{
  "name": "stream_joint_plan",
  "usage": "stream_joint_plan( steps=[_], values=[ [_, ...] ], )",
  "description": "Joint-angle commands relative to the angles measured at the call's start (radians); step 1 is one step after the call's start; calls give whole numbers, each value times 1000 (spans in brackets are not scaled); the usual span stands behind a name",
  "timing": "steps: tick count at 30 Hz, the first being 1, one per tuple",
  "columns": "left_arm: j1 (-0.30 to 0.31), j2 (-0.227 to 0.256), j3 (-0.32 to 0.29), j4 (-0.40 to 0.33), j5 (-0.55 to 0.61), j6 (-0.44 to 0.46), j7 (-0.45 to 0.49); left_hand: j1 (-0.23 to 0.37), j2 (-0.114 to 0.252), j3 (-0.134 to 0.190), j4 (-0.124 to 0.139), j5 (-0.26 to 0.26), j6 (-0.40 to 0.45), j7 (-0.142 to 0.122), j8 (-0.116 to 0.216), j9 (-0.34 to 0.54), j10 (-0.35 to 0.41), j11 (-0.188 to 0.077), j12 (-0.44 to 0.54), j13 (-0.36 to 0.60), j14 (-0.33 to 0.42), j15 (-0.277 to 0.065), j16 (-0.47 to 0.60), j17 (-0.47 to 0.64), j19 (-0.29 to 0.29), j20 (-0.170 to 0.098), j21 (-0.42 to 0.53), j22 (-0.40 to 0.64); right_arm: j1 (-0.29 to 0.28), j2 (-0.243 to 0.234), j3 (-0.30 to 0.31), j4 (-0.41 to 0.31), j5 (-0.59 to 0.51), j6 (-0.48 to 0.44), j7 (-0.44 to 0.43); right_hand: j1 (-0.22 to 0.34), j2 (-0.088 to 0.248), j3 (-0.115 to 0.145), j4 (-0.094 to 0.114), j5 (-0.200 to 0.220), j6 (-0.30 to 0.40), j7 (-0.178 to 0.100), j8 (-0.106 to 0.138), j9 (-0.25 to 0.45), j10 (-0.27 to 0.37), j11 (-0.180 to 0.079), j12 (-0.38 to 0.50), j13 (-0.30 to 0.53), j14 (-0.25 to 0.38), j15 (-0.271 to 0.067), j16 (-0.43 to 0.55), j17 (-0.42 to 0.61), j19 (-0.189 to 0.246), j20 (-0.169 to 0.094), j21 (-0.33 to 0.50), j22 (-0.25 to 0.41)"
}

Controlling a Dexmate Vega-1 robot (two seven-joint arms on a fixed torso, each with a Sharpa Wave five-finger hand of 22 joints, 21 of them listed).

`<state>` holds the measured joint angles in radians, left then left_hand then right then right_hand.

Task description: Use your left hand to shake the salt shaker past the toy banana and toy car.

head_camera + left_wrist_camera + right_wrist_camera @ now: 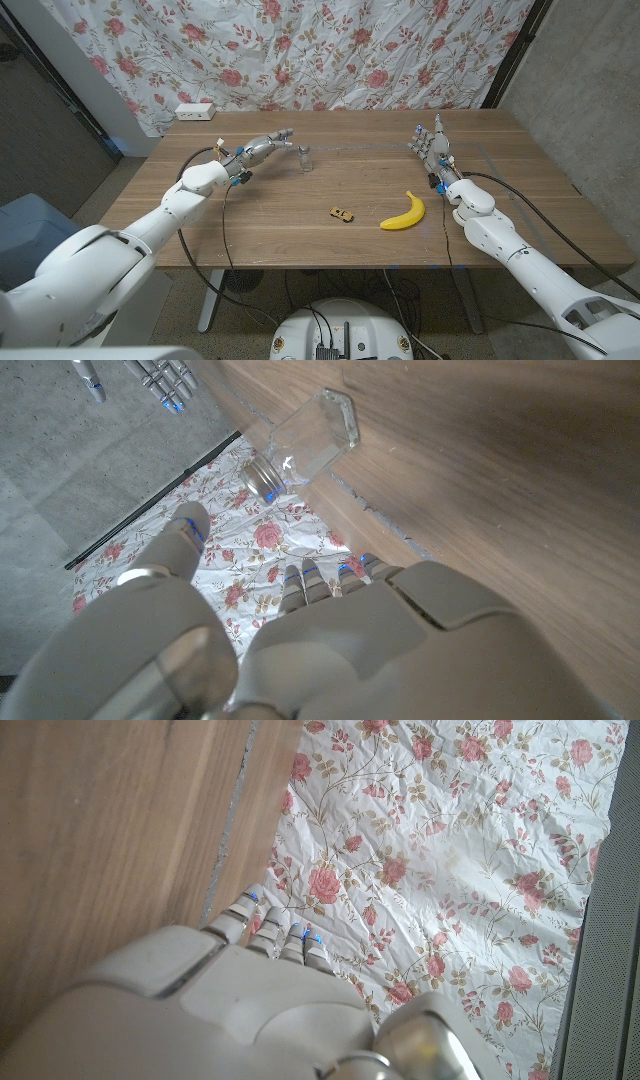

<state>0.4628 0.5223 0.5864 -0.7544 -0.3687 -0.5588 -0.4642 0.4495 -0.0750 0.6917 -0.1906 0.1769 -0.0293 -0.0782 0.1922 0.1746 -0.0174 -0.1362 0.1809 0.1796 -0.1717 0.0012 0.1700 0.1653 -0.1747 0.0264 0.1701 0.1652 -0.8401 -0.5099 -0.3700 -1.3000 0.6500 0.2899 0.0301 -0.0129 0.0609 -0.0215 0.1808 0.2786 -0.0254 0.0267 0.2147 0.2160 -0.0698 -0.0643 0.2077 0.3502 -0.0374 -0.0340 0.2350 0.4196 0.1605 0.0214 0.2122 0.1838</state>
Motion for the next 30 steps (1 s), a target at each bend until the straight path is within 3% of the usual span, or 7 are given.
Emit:
stream_joint_plan(
  steps=[1, 18, 30],
  values=[
    [-46, -20, 42, 89, 57, -43, -4, 17, -8, 4, 4, -1, -14, -3, 2, 3, -15, 2, -1, 2, -87, 16, 1, 6, -112, 19, -4, 4, 0, 0, 0, 0, 0, 0, 0, -6, 99, -1, 6, 7, -1, 9, 3, 3, -6, 0, 7, 3, -6, -33, 4, 5, 7, 0, 6, 5],
    [-142, -97, 98, 291, 112, -120, 14, 39, -26, 3, 5, -2, 28, 0, 26, 5, 20, 0, 17, 3, -83, 22, 12, 7, -128, 26, 8, 4, 0, 0, 0, 0, 0, 0, 0, -6, 99, -1, 5, 7, -1, 9, 3, 3, -6, -1, 7, 3, -5, -34, 4, 5, 7, 0, 6, 5],
    [-152, -103, 136, 317, 152, -142, 69, 72, -33, 8, 6, 2, 87, 4, 50, 7, 88, -9, 35, 5, -39, 11, 24, 6, -102, 27, 19, 4, 0, 0, 0, -1, 0, 0, 0, -6, 99, -1, 5, 7, -2, 8, 3, 3, -6, 0, 7, 3, -6, -33, 4, 5, 7, 0, 6, 5]
  ],
)
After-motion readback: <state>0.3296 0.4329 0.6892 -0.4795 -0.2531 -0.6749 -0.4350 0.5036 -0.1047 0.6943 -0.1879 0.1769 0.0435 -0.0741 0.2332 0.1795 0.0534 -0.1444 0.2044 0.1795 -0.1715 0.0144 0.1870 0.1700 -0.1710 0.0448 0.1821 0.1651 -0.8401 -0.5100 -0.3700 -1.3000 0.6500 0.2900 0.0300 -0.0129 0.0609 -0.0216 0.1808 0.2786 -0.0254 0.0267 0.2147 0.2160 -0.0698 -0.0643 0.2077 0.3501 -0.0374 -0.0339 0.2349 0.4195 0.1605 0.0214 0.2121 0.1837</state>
